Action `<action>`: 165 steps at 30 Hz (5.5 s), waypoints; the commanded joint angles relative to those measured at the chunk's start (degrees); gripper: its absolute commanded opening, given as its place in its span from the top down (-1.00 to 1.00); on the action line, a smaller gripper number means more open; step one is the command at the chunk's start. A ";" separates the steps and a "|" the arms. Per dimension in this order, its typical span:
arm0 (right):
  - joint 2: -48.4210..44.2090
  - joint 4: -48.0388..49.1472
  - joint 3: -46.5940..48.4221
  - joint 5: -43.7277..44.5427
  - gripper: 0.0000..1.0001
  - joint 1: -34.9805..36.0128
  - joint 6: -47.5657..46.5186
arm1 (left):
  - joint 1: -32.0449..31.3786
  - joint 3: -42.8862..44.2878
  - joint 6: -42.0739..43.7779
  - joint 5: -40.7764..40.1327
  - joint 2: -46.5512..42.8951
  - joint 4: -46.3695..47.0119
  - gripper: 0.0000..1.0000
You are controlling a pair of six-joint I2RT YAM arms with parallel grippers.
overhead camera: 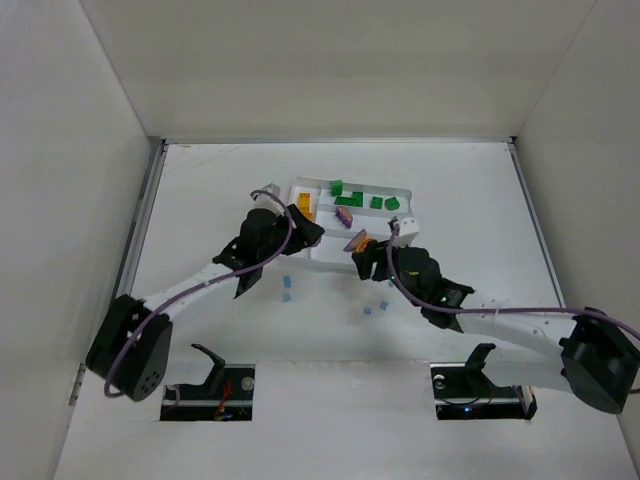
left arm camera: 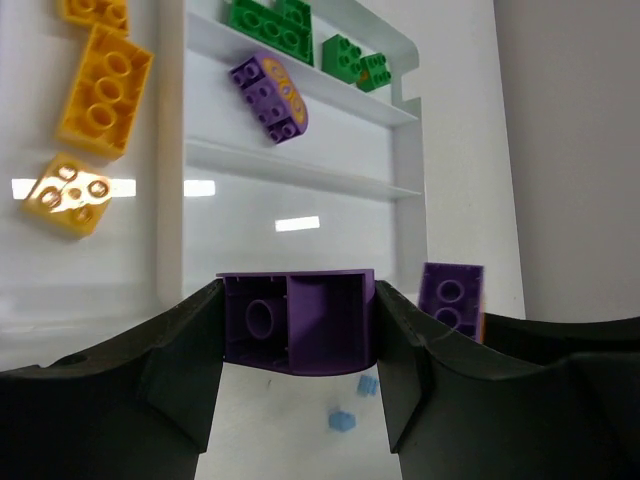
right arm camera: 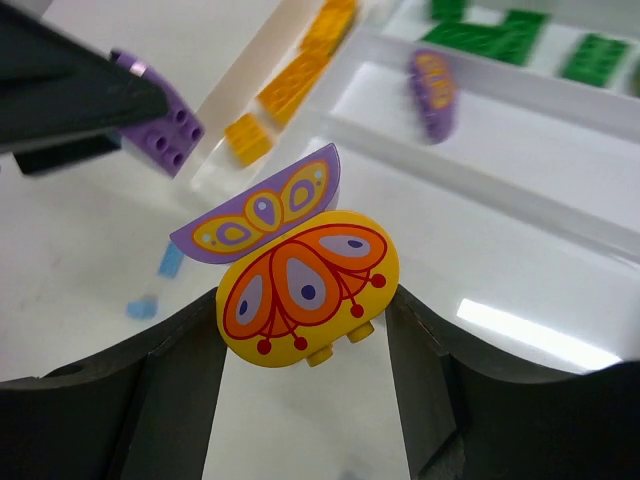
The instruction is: Sort the legos into containers by color
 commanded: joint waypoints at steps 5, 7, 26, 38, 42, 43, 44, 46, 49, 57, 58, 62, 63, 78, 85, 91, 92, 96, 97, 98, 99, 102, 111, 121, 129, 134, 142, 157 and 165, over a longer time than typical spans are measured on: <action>-9.86 -1.46 -5.21 5.00 0.16 -10.36 9.39 | -5.70 14.11 3.29 -4.56 17.56 10.51 0.24; -11.45 -1.03 -6.26 4.99 0.16 -11.42 9.75 | -6.84 17.36 4.69 -6.32 21.69 10.77 0.24; -16.90 -0.76 -10.84 6.14 0.16 -14.68 13.17 | -11.86 40.40 8.92 -9.67 42.81 5.50 -0.09; -12.52 -0.32 -9.35 3.94 0.16 -14.15 12.39 | -11.59 35.15 6.38 -7.48 35.27 4.62 -0.33; -9.00 0.03 -8.03 3.15 0.16 -13.01 11.68 | -11.33 27.59 0.15 -1.42 27.89 5.41 -0.35; -8.38 0.20 -7.85 3.06 0.16 -12.75 11.42 | -11.33 25.66 -1.52 0.07 26.39 5.93 -0.36; -7.77 0.64 -7.59 2.80 0.16 -12.40 11.16 | -11.42 23.81 -2.84 1.39 24.98 6.46 -0.37; -6.62 1.70 -7.32 2.27 0.16 -11.69 10.80 | -11.59 20.73 -4.78 2.81 22.69 7.25 -0.39; -5.39 2.40 -6.97 1.83 0.16 -10.90 10.54 | -12.47 18.70 -6.11 4.30 21.10 7.43 -0.42; -5.82 3.37 -7.23 1.22 0.16 -9.93 10.01 | -13.97 19.31 -4.44 3.43 22.33 6.38 -0.38; -5.91 3.54 -7.32 1.13 0.16 -9.93 10.01 | -14.06 19.66 -4.26 3.43 22.77 6.29 -0.37; -6.09 4.07 -7.50 0.34 0.16 -9.93 10.01 | -15.28 21.07 -4.09 3.34 24.17 6.03 -0.24; -6.44 4.25 -7.67 0.42 0.16 -9.93 10.01 | -15.37 21.24 -4.00 3.17 24.44 5.77 -0.22; -7.85 5.13 -8.38 0.07 0.16 -9.84 9.92 | -17.22 22.13 -5.49 2.20 26.29 7.08 0.16; -8.20 5.13 -8.64 0.07 0.16 -10.02 10.10 | -15.91 18.35 -7.69 0.62 24.45 12.70 0.52; -8.64 5.04 -8.82 0.07 0.16 -9.93 10.27 | -12.83 16.33 -6.73 -0.79 23.03 12.79 0.59; -8.64 5.04 -8.82 0.07 0.16 -9.93 10.27 | -12.22 15.97 -6.55 -1.14 22.95 12.79 0.59; -8.64 4.95 -8.90 0.16 0.16 -9.93 10.27 | -10.20 15.62 -4.97 -2.63 22.94 12.44 0.59; -8.73 4.95 -8.90 0.07 0.16 -9.93 10.27 | -9.49 15.62 -4.27 -3.16 23.03 12.44 0.59; -8.73 4.95 -8.90 0.07 0.16 -9.93 10.27 | -8.62 15.62 -3.83 -3.95 23.21 12.44 0.58; -8.64 4.95 -8.82 0.25 0.16 -9.93 10.19 | -7.82 15.62 -3.56 -4.48 23.38 12.44 0.58; -8.38 4.86 -8.73 0.60 0.16 -9.93 10.01 | -5.63 16.23 -2.34 -5.62 24.35 12.79 0.58; -8.29 4.69 -8.73 0.69 0.16 -9.93 9.92 | -2.10 20.54 -0.40 -6.85 32.08 11.92 0.57; -7.06 5.04 -8.47 0.51 0.16 -9.93 9.92 | -2.81 23.35 2.07 -9.58 34.11 10.60 0.02; -3.20 5.22 -6.71 0.07 0.16 -8.62 9.92 | -2.72 18.71 3.82 -9.31 25.16 11.38 -0.13; 0.84 4.87 -2.76 0.07 0.16 -4.93 9.48 | -1.05 10.01 5.14 -9.84 15.58 14.20 0.08; 16.74 2.76 12.78 -3.52 0.16 -3.08 7.90 | 3.16 -0.54 8.57 -11.95 5.20 13.85 0.06; 44.61 -7.35 45.49 -6.61 0.14 -3.87 6.14 | 9.15 -10.83 5.85 -16.26 2.03 20.70 0.04; 46.39 -9.02 48.84 -5.47 -0.38 -4.39 5.70 | 8.00 -11.72 5.84 -18.89 -0.43 21.76 0.02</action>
